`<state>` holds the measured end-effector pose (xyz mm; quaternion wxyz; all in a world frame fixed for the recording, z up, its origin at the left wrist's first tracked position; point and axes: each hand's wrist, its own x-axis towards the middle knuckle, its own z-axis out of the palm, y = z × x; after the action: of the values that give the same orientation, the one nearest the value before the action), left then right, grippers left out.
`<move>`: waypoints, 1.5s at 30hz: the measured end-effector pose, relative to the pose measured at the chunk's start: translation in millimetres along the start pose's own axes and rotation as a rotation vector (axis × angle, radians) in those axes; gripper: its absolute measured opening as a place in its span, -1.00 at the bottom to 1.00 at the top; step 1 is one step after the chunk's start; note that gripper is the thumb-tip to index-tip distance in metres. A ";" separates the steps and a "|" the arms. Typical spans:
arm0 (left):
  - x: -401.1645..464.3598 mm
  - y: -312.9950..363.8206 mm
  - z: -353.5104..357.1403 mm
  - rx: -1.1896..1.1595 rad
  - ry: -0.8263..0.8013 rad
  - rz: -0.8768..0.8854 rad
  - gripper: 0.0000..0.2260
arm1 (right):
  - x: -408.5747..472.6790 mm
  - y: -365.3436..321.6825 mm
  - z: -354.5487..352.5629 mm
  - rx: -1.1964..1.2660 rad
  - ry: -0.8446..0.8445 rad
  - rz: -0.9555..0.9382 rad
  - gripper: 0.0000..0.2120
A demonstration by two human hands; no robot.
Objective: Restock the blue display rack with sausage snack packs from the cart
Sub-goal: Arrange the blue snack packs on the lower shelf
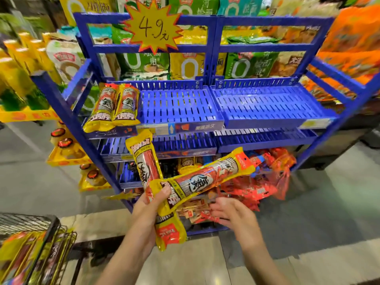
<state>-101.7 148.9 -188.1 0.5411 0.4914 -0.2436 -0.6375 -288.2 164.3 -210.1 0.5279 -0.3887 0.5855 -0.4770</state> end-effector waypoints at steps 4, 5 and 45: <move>-1.8 -3.3 7.7 -0.023 0.033 0.031 -0.62 | 5.0 -17.6 31.6 0.076 -0.155 0.083 -0.49; -2.3 -2.9 8.8 -0.030 0.034 0.035 -0.63 | 6.5 -23.5 38.3 0.114 -0.160 0.088 -0.52; -2.9 104.9 -75.0 0.251 0.046 0.102 -0.55 | 172.4 -180.9 170.9 -0.718 -0.190 -0.143 -0.45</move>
<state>12.2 137.2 -128.5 0.5125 0.5565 -0.3336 -0.5624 -152.2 -70.2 -75.4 0.3753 -0.6316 0.6351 -0.2387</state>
